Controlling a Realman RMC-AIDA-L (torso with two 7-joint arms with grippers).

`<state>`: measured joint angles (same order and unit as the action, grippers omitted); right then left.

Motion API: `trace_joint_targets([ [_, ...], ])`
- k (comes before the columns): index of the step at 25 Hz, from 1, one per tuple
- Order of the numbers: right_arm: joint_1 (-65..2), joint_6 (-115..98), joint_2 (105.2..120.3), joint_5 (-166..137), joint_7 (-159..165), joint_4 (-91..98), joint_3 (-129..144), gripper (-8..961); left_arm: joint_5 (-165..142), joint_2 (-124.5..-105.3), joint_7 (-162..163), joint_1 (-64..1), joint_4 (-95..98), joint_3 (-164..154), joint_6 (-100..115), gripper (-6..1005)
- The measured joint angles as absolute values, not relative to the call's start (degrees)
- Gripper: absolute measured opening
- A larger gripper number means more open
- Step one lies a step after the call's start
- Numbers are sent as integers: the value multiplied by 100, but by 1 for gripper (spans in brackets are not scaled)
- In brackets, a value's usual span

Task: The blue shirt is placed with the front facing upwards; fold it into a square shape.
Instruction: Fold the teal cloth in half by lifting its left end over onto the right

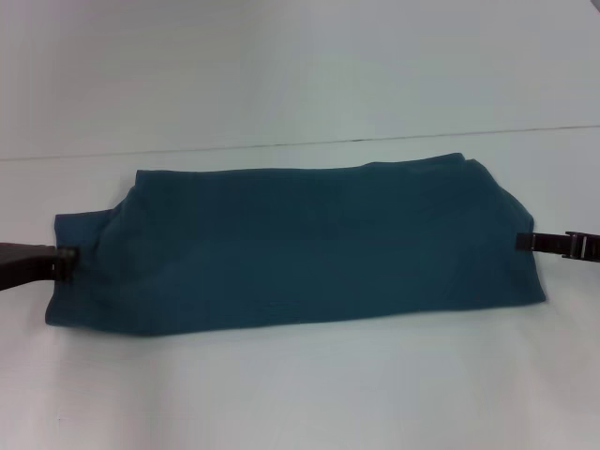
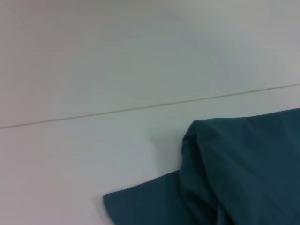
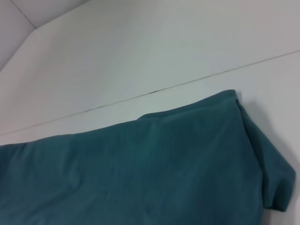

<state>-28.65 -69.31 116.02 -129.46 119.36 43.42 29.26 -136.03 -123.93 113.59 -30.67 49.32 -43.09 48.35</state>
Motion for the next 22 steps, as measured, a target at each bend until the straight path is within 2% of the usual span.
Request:
trace_joint_targets([
  [14,-2856,-6935,11618,-12946,11935,4341,2934,592,-13649,-12400,11444,-2875,5044,-4218,4785,1],
  [22,-2866,-6934,11618,-12946,11935,4341,2948,593,-13642,-12402,11460,-2813,5083,-4218,4853,39],
])
